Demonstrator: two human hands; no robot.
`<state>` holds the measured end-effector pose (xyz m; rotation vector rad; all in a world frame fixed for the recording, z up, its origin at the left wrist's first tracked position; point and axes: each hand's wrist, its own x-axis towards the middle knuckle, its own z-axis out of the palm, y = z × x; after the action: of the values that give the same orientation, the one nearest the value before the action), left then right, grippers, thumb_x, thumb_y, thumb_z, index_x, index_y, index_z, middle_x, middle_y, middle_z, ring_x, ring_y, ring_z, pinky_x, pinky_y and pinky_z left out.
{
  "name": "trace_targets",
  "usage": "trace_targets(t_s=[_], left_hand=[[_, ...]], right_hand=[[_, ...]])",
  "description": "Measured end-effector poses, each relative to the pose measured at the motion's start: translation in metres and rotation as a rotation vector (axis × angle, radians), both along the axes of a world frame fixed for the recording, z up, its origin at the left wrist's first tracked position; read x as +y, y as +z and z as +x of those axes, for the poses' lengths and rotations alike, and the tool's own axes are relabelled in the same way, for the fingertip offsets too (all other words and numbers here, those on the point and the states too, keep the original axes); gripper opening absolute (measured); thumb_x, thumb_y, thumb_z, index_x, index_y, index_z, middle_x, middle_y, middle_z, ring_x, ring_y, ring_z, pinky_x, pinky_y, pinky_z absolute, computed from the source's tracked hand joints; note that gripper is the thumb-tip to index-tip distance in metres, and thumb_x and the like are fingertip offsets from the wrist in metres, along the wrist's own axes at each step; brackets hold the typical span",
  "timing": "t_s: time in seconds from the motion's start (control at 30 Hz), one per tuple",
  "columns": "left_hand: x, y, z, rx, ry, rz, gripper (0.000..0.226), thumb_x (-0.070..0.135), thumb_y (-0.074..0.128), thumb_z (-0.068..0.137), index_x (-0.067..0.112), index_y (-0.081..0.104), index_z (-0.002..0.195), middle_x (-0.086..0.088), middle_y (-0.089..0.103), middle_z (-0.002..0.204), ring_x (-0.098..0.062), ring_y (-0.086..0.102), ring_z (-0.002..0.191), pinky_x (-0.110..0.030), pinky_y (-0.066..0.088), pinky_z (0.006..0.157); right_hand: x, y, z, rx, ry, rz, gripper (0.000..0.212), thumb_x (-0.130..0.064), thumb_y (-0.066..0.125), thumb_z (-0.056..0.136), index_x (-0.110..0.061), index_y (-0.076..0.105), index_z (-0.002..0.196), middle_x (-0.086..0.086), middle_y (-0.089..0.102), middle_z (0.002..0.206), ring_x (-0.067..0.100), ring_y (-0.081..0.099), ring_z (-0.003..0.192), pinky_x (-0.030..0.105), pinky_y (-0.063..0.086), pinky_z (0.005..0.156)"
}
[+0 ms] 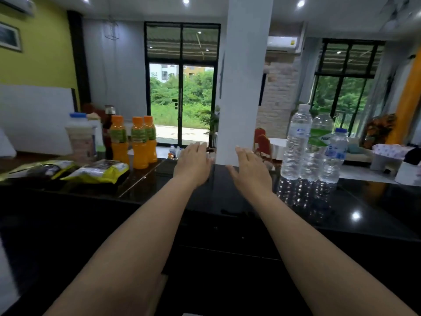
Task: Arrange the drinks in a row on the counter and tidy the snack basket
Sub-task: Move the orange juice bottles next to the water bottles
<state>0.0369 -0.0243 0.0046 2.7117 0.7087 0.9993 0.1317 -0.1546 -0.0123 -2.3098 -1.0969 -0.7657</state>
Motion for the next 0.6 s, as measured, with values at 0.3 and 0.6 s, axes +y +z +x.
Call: trace_targets(t_s=[0.3, 0.6], left_hand=[[0.081, -0.001, -0.091, 0.001, 0.18, 0.081, 0.063, 0.038, 0.048, 0.097, 0.012, 0.024, 0.149, -0.011, 0.026, 0.156, -0.028, 0.021, 0.143, -0.039, 0.019, 0.116], [0.154, 0.013, -0.119, -0.131, 0.247, 0.031, 0.072, 0.033, 0.057, 0.093, 0.013, 0.02, 0.151, -0.009, 0.022, 0.157, -0.026, 0.017, 0.145, -0.042, 0.02, 0.119]], right_hand=[[0.094, 0.003, -0.074, 0.072, 0.159, -0.011, 0.06, -0.043, 0.048, 0.097, -0.015, 0.031, 0.147, 0.007, 0.037, 0.15, 0.027, 0.037, 0.135, 0.042, 0.034, 0.107], [0.173, -0.006, -0.102, 0.129, 0.25, 0.002, 0.065, -0.046, 0.054, 0.093, -0.018, 0.03, 0.147, 0.002, 0.038, 0.15, 0.025, 0.037, 0.135, 0.043, 0.04, 0.102]])
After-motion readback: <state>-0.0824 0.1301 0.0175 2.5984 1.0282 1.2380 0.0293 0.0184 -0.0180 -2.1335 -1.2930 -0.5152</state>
